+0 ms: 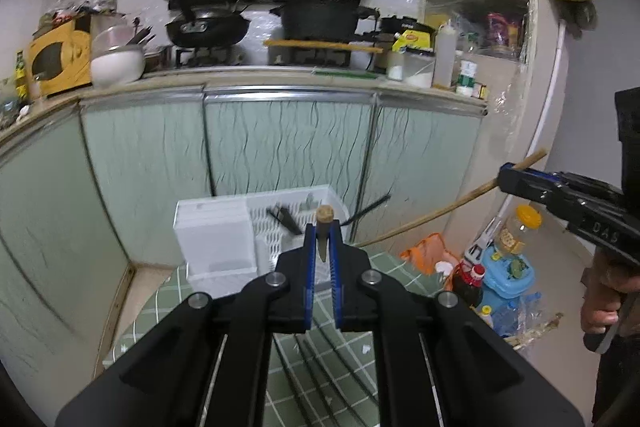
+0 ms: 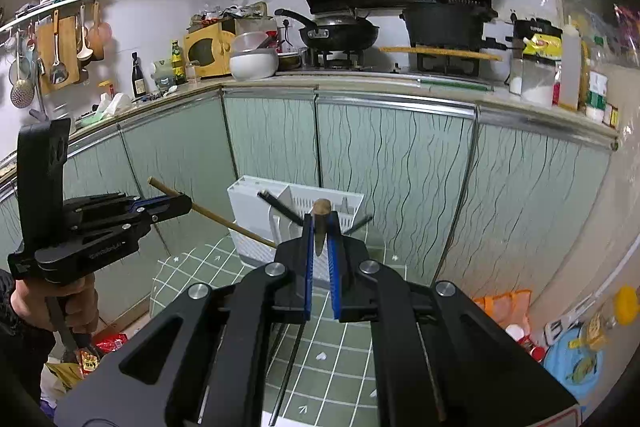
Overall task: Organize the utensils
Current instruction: 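Lift both wooden chopsticks and carry them over the white holder, then lower the wooden chopsticks into the holder and open both tools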
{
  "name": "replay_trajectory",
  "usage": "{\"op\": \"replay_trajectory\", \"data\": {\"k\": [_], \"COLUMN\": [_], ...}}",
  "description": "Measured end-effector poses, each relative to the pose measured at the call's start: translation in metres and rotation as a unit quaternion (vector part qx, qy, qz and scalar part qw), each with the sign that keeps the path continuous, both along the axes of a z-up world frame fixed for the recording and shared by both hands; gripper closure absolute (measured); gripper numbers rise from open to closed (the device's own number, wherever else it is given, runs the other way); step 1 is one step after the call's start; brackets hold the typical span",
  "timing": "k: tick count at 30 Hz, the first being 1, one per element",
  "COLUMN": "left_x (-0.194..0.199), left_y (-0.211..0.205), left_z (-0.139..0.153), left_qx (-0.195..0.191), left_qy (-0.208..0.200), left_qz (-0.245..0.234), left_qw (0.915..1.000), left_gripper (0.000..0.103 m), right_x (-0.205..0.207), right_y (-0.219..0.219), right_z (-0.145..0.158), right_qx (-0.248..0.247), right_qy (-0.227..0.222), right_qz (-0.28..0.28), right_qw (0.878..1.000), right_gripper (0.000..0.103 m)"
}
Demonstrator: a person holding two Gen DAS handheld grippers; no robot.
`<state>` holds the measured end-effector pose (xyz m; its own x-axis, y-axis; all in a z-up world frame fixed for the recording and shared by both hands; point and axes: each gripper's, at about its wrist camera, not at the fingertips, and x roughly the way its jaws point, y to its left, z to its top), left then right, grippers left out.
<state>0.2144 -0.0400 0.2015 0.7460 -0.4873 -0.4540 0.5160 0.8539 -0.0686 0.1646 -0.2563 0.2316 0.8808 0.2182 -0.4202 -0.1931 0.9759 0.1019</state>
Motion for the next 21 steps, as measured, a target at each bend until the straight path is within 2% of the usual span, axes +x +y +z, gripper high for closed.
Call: {"op": "replay_trajectory", "data": {"k": [6, 11, 16, 21], "left_x": [0.023, 0.051, 0.075, 0.098], "left_y": [-0.014, -0.022, -0.029, -0.038], "left_z": [0.036, 0.050, 0.044, 0.019], "left_qx": [0.001, 0.007, 0.019, 0.036], "left_qy": [-0.022, -0.028, -0.024, -0.012], "left_qz": [-0.016, -0.020, -0.023, -0.026], "left_qw": [0.9996, 0.9994, 0.9993, 0.9989], "left_gripper": [0.095, 0.095, 0.095, 0.095], "right_x": [0.027, 0.054, 0.082, 0.111], "right_y": [-0.014, -0.019, -0.020, -0.021], "right_z": [0.029, 0.041, 0.032, 0.005], "right_qx": [0.004, -0.006, -0.013, -0.009], "right_qy": [-0.009, -0.005, 0.007, 0.022], "right_qz": [0.007, 0.015, 0.019, 0.019], "right_qw": [1.000, 1.000, 1.000, 1.000], "right_gripper": [0.097, 0.097, 0.097, 0.097]}}
